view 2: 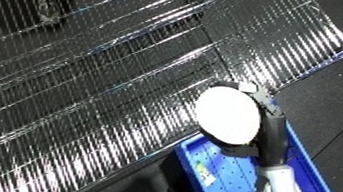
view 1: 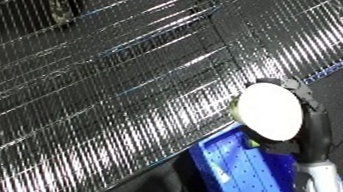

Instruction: Pick up the object and place it into the box

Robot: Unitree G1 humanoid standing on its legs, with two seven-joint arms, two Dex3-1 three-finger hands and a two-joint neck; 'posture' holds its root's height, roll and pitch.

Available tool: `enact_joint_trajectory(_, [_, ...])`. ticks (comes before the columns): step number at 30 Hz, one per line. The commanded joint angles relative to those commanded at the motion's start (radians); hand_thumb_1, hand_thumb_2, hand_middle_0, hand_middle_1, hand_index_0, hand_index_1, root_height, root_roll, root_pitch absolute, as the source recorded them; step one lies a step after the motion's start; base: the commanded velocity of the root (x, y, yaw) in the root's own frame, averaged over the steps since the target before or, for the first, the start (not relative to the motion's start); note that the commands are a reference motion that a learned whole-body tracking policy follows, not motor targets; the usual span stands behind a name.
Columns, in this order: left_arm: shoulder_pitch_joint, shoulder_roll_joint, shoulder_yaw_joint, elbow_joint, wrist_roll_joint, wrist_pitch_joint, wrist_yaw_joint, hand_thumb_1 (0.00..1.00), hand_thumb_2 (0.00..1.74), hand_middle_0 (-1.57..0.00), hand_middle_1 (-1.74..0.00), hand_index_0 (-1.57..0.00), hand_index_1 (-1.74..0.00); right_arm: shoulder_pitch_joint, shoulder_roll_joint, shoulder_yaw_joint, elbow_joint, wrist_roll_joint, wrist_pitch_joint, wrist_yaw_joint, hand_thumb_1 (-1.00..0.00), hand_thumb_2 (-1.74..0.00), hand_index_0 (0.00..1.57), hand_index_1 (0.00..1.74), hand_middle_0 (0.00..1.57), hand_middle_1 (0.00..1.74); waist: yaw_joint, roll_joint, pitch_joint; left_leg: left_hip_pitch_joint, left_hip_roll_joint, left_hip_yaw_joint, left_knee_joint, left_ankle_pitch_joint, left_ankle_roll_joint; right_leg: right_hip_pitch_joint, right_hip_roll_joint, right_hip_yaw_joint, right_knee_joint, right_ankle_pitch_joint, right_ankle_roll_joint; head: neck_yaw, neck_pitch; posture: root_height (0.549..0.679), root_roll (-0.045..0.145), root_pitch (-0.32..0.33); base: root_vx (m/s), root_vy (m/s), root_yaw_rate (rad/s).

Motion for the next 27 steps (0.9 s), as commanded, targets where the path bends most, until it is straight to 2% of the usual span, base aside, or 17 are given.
enact_joint_trajectory(5, [0.018,0.008,0.025,-0.003,-0.01,0.0,-0.012,1.0,1.74,-1.57,-1.74,-1.57,-1.74,0.057,0.012,-0.03,0.007,0.039,-0.033,-0.018,-0.7,-1.22,1.1,1.22,1.1,1.22,-0.024,-0.004,-0.01,0.017,0.011,0.011,-0.016,0.001,-0.0018,0.02,0.0056,0.01,-0.023,0.003,0.0007,0.052,0.012,0.627,0.051,0.053,-0.033,-0.019,-0.23])
enact_joint_trajectory(8, [0.016,0.008,0.027,0.002,-0.014,-0.003,-0.013,1.0,1.74,-1.57,-1.74,-1.57,-1.74,0.076,0.019,-0.042,0.027,0.052,-0.048,-0.029,-0.7,-1.22,1.1,1.22,1.1,1.22,-0.036,-0.004,-0.013,0.025,0.013,0.016,-0.023,0.004,-0.004,0.029,0.0087,0.016,-0.035,0.006,0.0003,0.088,0.019,0.629,0.054,0.051,-0.03,-0.01,-0.19])
enact_joint_trajectory(12, [0.002,0.005,0.019,0.018,-0.019,-0.012,-0.008,1.0,1.74,-1.57,-1.74,-1.57,-1.74,0.082,0.027,-0.044,0.072,0.065,-0.065,-0.044,-0.7,-1.22,1.1,1.22,1.1,1.22,-0.049,0.0,-0.013,0.036,0.013,0.02,-0.037,0.011,-0.007,0.039,0.0134,0.024,-0.048,0.012,-0.0007,0.149,0.024,0.631,0.06,0.048,-0.028,0.009,-0.144])
enact_joint_trajectory(17, [-0.007,-0.002,0.011,0.031,-0.022,-0.015,-0.004,1.0,1.74,-1.57,-1.74,-1.57,-1.74,0.088,0.03,-0.054,0.129,0.092,-0.092,-0.067,-0.7,-1.22,1.1,1.22,1.1,1.22,-0.061,0.008,-0.008,0.047,0.007,0.024,-0.049,0.018,-0.0122,0.047,0.019,0.031,-0.06,0.017,-0.003,0.224,0.036,0.633,0.07,0.046,-0.023,0.022,-0.064])
enact_joint_trajectory(23, [-0.01,-0.017,-0.01,0.048,-0.042,-0.022,-0.003,1.0,1.74,-1.57,-1.74,-1.57,-1.74,0.097,0.019,-0.072,0.181,0.153,-0.127,-0.061,-0.4,-0.7,0.63,0.7,0.63,0.7,-0.08,0.026,-0.001,0.068,-0.003,0.034,-0.068,0.027,-0.02,0.056,0.0236,0.043,-0.072,0.021,-0.0064,0.306,0.038,0.636,0.084,0.042,-0.011,0.057,-0.03])
enact_joint_trajectory(27, [-0.021,-0.025,-0.027,0.059,-0.051,-0.028,-0.006,1.0,1.74,-1.57,-1.74,-1.57,-1.74,0.096,0.004,-0.081,0.211,0.186,-0.142,-0.043,-0.2,-0.35,0.31,0.35,0.31,0.35,-0.087,0.036,0.002,0.083,-0.007,0.039,-0.082,0.032,-0.0238,0.06,0.0227,0.048,-0.079,0.023,-0.0075,0.344,0.031,0.637,0.091,0.041,-0.005,0.044,-0.002])
